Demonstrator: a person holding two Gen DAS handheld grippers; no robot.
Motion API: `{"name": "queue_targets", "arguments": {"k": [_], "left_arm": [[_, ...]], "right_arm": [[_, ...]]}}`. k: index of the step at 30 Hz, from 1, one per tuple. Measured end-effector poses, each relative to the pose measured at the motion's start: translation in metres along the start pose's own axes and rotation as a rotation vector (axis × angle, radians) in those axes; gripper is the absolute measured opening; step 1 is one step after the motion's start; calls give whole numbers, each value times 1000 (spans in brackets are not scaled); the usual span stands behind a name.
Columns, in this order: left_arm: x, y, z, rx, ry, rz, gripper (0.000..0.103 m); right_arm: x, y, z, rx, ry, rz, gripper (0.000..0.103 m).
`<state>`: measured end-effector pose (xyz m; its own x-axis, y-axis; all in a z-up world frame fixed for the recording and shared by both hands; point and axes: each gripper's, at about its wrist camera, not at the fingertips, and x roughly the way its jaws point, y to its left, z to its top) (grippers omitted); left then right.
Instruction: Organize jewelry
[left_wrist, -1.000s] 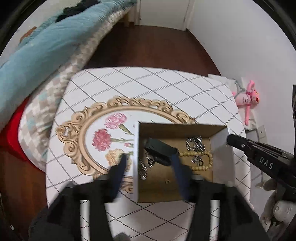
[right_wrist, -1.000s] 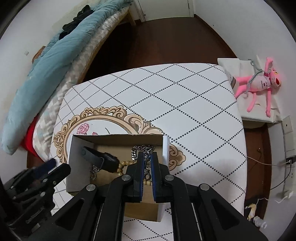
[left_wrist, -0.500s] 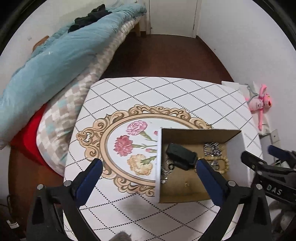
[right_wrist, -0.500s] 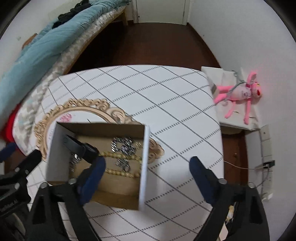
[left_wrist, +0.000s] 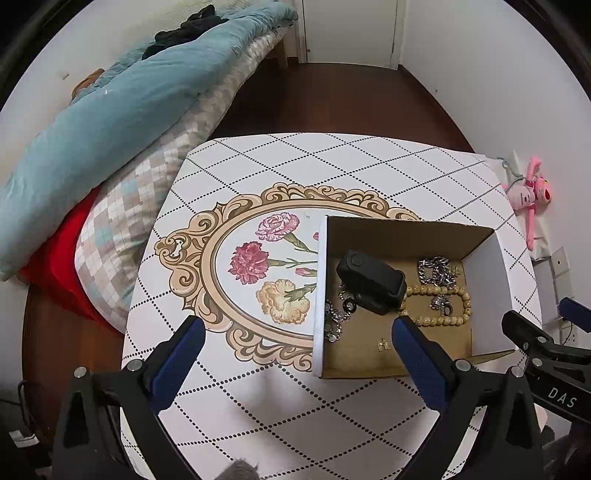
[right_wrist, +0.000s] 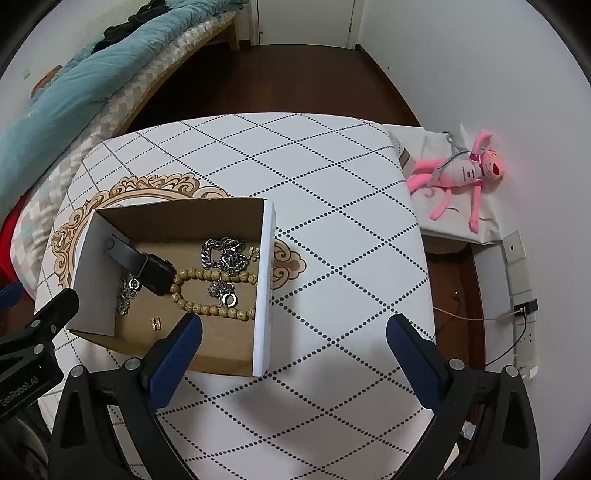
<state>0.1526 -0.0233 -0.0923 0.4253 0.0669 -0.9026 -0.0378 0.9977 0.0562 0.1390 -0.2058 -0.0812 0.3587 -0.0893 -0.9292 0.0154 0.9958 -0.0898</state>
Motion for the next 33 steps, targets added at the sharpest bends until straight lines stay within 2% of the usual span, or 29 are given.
{"name": "queue_targets", "arguments": {"k": [6,11,23,33], "left_arm": [[-18,-3,1,-3,-25,-4,103],[-49,-3,-4,-9,-60,-20,103],[-158,-4,-27,-10,-219,-37,103],[-217,2,-45,-22,-284,-68,103]], "right_arm": [[-16,-6,-5,20,-22,1,101],[-47,-12,-15,39,-69,1,101],[-165,-20,-55,54,-252,2,102],[-249,-21,-80,59,-369,-14,103]]}}
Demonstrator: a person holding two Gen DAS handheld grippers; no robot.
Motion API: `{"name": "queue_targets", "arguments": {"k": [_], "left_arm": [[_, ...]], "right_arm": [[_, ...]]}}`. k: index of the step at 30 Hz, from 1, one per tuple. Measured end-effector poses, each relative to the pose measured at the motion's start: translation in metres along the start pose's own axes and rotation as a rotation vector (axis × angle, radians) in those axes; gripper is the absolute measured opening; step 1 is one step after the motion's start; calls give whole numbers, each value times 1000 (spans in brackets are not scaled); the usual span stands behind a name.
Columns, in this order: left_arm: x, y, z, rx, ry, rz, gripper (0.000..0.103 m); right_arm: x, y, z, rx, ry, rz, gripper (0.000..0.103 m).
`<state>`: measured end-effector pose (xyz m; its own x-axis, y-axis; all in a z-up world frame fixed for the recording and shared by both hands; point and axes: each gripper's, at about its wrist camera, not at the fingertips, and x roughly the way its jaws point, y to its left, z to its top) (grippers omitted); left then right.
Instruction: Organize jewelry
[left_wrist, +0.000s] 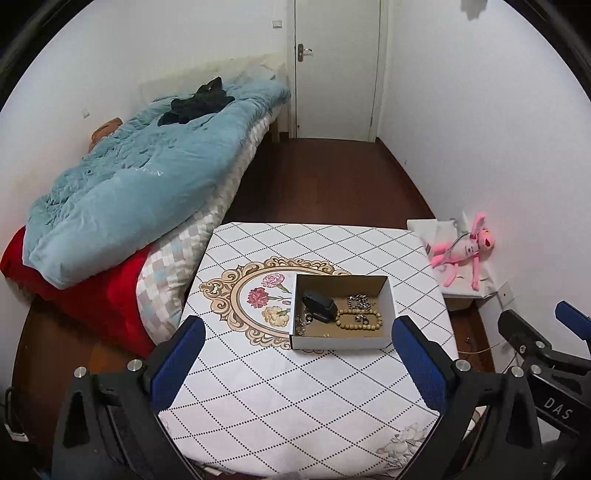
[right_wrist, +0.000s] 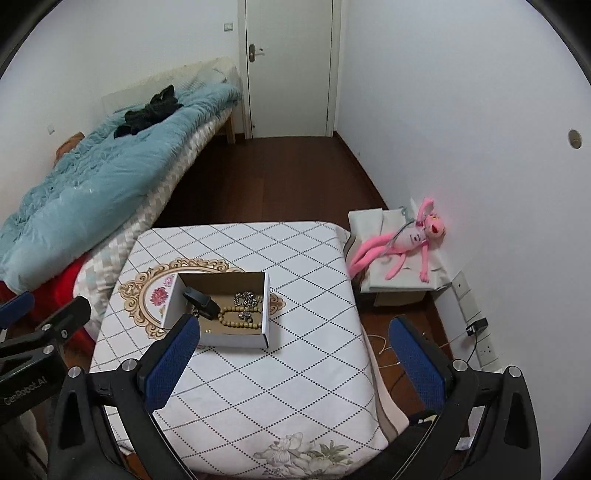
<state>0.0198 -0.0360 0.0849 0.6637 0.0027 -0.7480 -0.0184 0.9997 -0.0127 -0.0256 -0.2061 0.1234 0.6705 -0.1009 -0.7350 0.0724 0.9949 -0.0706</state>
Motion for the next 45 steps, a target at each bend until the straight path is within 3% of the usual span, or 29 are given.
{"name": "queue_targets", "arguments": {"k": [12,23,31,45], "left_arm": [[-21,2,-10,2,-3,-6,103],[3,-3,0,12,64,19,103],[31,-3,10,17,118,32,103],[60,-4,11,23,178,42,103]], "right_arm": [[-32,1,-10,-14,-8,16,103],[-7,0,10,-10,16,-1,103],[30,3,22,-16,80,-5,103],[67,8,21,-43,167,-12,103]]}}
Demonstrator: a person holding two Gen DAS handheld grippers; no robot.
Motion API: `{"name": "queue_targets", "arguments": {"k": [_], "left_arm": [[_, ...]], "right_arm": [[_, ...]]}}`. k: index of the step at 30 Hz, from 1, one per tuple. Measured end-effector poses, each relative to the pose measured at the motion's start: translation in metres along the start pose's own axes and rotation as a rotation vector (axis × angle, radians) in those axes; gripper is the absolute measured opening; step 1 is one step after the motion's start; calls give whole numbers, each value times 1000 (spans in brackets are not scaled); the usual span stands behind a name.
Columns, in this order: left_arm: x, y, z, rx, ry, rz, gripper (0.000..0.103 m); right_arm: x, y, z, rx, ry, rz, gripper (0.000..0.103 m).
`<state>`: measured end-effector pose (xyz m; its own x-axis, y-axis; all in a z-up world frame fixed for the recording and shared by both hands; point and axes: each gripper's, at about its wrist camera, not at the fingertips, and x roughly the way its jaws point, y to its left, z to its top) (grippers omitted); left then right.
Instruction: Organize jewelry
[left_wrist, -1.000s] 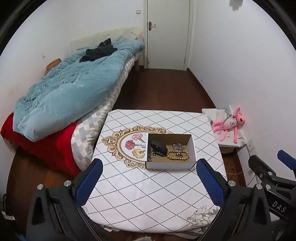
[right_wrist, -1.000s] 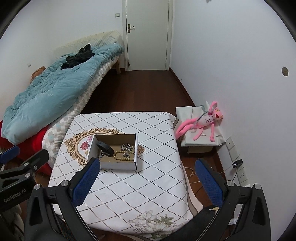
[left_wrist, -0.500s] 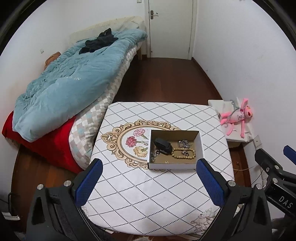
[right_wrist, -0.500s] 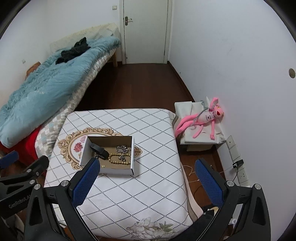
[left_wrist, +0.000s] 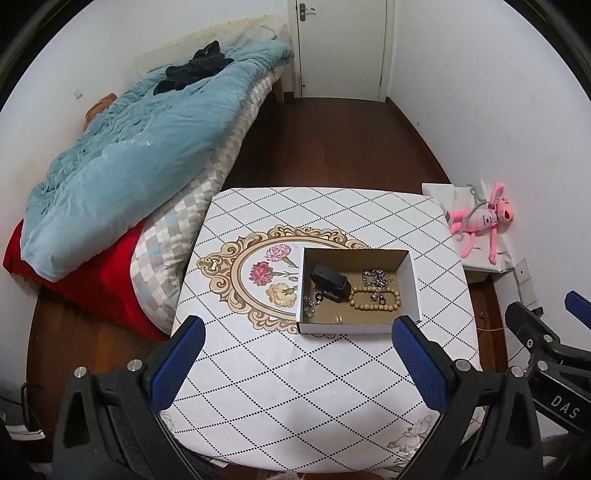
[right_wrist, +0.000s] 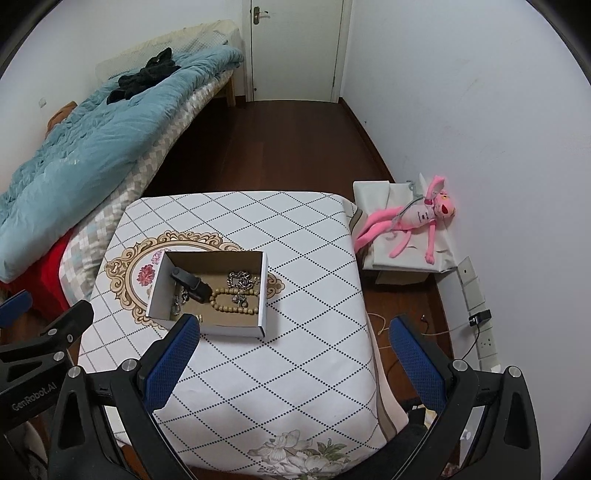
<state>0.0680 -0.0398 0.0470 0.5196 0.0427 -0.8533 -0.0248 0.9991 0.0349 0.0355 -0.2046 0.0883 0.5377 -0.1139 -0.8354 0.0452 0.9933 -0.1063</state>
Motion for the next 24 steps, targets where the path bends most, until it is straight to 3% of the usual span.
{"name": "queue_targets", "arguments": {"k": [24], "left_arm": [[4,6,0,-19,6,8,103]], "right_arm": [[4,7,0,-17,18,0,103]]}}
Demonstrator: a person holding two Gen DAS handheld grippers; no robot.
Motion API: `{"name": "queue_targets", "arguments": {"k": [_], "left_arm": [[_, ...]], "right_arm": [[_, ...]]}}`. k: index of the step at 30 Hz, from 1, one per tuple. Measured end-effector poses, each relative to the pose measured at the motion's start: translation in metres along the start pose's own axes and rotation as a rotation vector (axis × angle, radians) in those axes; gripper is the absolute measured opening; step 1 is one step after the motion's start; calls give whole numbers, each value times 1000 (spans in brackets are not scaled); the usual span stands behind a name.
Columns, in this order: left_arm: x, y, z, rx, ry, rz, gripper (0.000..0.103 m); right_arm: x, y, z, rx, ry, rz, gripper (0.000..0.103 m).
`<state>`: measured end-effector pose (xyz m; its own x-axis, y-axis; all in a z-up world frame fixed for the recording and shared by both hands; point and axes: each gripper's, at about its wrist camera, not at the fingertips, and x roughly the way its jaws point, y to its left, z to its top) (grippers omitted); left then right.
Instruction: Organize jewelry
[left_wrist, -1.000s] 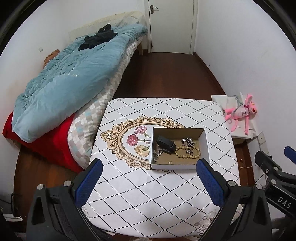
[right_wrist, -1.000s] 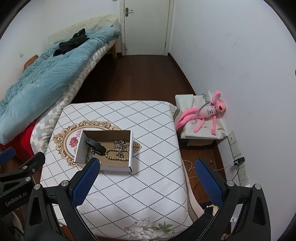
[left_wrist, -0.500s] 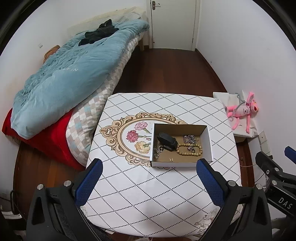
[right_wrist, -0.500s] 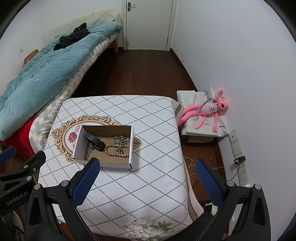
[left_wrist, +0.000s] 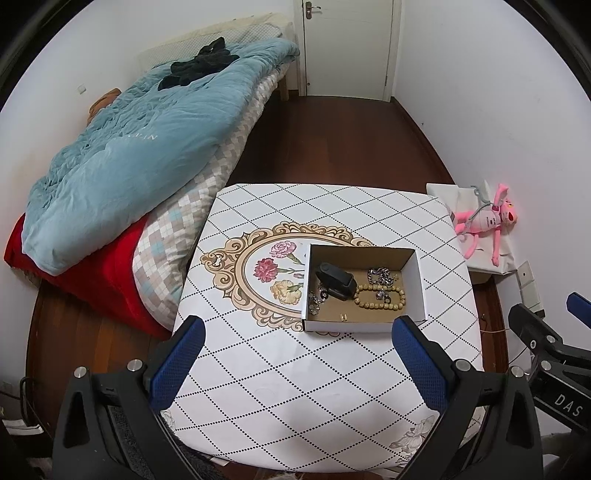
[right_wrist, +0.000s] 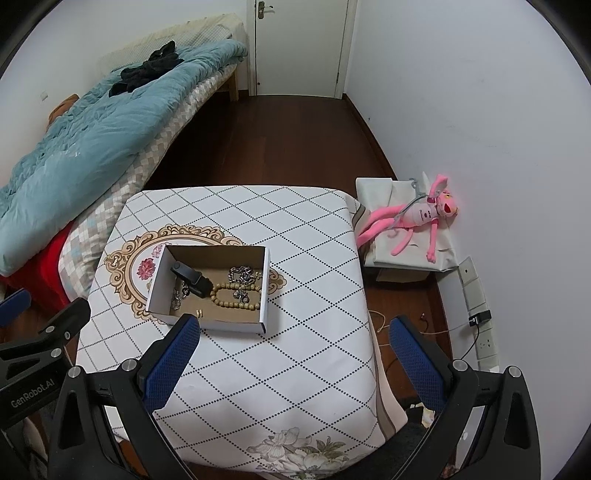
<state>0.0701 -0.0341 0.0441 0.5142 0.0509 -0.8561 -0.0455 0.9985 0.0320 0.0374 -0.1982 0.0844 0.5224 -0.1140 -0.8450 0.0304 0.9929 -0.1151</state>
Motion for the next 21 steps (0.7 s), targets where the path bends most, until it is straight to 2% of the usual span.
{"name": "queue_targets", "arguments": {"k": [21], "left_arm": [[1,-2,-6,7,2,0,103]], "right_arm": [[4,-4,-6,-6,20,5,103]]}}
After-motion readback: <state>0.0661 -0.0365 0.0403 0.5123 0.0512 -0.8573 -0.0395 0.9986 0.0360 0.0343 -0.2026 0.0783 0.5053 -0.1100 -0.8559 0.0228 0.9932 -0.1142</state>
